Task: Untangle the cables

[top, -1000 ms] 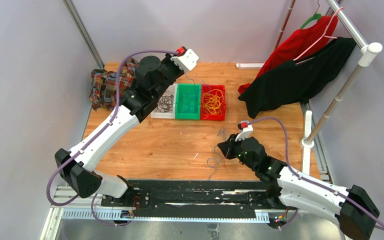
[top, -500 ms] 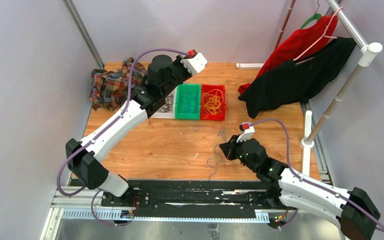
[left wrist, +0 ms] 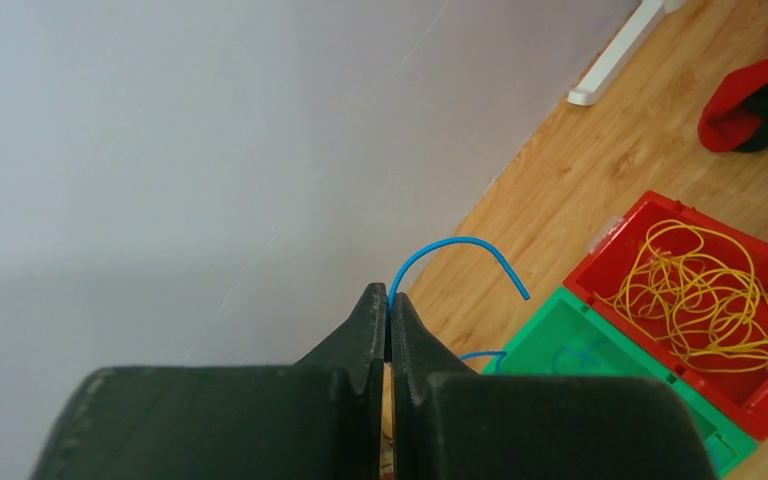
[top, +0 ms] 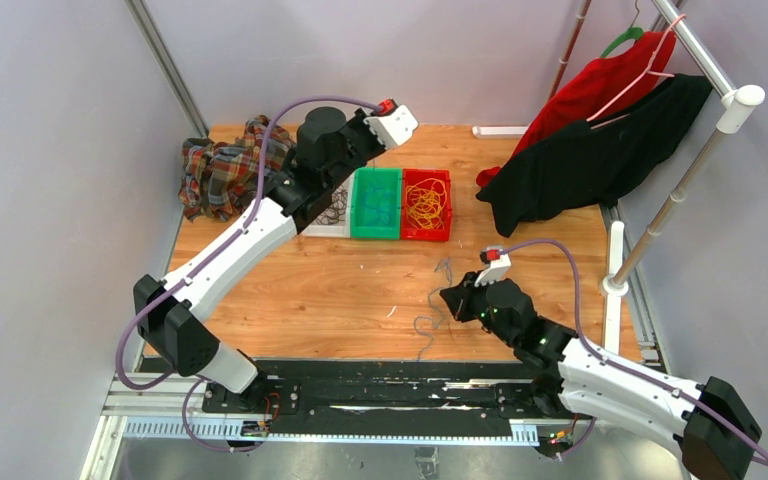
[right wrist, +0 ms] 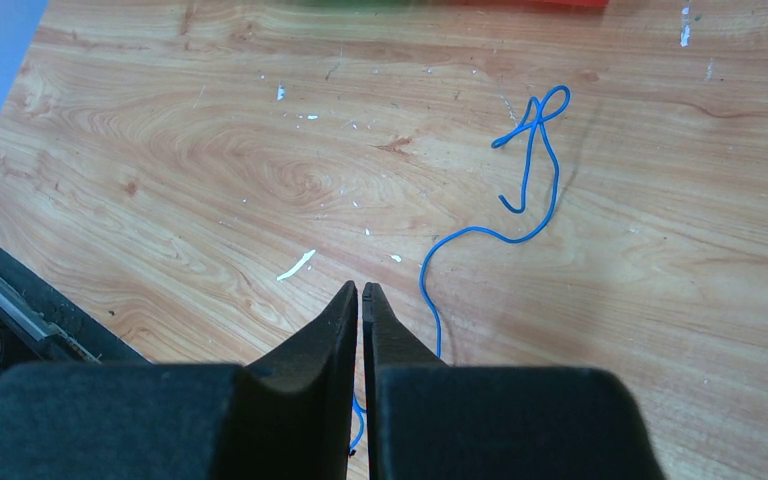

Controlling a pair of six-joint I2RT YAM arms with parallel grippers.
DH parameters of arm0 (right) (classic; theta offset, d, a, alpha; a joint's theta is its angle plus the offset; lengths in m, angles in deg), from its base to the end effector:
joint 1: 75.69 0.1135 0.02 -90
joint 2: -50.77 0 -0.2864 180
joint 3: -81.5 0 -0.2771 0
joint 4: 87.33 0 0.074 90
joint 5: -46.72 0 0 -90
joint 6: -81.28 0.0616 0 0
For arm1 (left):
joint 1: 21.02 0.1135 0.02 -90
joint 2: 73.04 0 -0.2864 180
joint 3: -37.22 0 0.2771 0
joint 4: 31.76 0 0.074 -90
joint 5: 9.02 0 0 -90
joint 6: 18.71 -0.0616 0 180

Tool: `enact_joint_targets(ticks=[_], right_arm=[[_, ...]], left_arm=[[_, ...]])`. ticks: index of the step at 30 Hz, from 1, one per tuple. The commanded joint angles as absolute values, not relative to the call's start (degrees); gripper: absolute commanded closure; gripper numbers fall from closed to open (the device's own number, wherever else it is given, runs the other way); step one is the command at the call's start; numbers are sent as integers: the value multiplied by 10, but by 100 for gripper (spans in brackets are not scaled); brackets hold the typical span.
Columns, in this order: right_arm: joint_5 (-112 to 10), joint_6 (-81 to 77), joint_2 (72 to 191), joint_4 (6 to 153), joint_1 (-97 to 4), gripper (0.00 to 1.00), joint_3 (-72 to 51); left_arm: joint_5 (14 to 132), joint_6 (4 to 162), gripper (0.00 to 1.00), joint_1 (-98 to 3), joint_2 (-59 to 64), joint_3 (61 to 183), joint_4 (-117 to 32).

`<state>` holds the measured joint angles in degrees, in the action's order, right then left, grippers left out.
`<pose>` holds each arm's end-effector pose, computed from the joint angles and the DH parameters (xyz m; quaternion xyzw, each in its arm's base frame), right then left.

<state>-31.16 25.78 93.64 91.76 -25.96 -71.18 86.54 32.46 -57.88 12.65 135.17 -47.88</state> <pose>0.1429 0.1487 0.1960 -0.0429 0.7979 0.3365 0.4983 0.3270 -0.2377 0.4488 0.4215 0.5965 0.0472 0.6814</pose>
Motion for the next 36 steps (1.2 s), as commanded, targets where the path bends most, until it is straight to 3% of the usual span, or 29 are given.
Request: enact_joint_targets(ticks=[1,24,36], right_arm=[[-294,262,928,908,-267,95,-722],[-284,258,933,911,-268,97,-736],[-290,254,938,903,-277,98,-725]], left_arm=[[867,317,100,-577,144,1390,-468],[885,266,100,-542,231,1380,-408],[877,412,100,-544,277,1371,-524]])
